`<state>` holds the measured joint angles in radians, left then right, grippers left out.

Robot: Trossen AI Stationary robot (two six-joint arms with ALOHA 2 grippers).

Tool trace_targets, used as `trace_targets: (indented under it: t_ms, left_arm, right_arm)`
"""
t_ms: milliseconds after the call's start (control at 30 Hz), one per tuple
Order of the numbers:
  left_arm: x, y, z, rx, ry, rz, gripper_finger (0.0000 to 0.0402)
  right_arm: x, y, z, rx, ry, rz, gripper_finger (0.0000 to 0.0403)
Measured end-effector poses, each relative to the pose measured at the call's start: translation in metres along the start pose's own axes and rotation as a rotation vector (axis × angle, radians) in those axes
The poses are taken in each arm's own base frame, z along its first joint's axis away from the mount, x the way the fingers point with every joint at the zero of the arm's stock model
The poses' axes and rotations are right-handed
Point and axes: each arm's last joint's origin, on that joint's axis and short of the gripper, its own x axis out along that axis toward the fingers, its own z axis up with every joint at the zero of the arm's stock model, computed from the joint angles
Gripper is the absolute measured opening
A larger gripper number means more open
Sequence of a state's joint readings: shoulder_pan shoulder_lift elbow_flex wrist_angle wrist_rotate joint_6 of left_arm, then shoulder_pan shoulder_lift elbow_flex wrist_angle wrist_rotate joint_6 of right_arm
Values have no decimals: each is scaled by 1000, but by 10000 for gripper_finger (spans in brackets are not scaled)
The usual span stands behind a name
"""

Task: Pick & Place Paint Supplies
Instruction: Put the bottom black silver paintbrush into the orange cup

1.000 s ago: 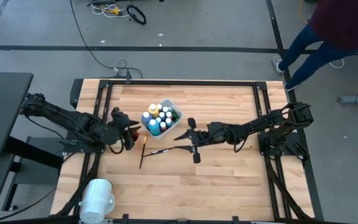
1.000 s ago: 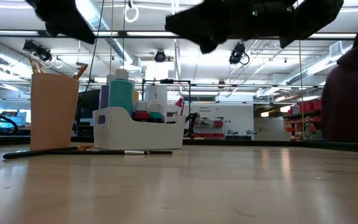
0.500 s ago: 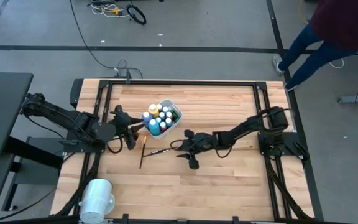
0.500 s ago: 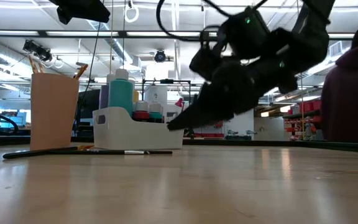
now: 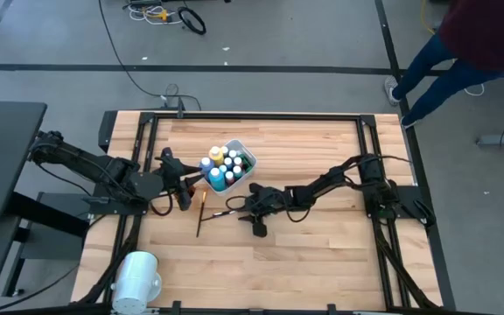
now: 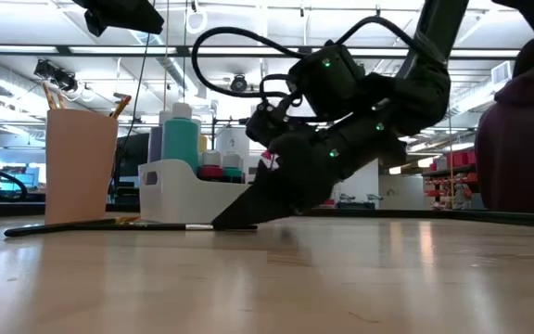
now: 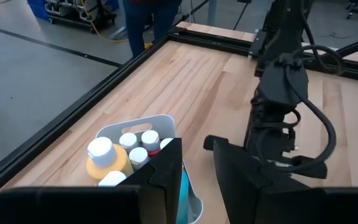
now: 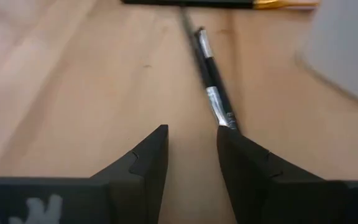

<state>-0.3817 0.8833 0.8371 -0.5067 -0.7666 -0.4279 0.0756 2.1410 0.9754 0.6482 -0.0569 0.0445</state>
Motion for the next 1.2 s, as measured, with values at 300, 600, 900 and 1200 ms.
trace_targets:
  t_ms: [300, 600, 900, 1200]
  left_arm:
    - [0, 0, 0, 25, 1, 0, 103]
    - [0, -1, 0, 25, 11, -23, 103]
    - [0, -1, 0, 25, 10, -22, 103]
    - [0, -1, -1, 26, 19, -39, 103]
  right_arm:
    - [-1, -15, 0, -1, 14, -35, 141]
    - [-2, -17, 11, -99, -108, -34, 141]
    - [13, -22, 28, -101, -34, -60, 141]
    - [20, -31, 23, -76, 86, -103, 141]
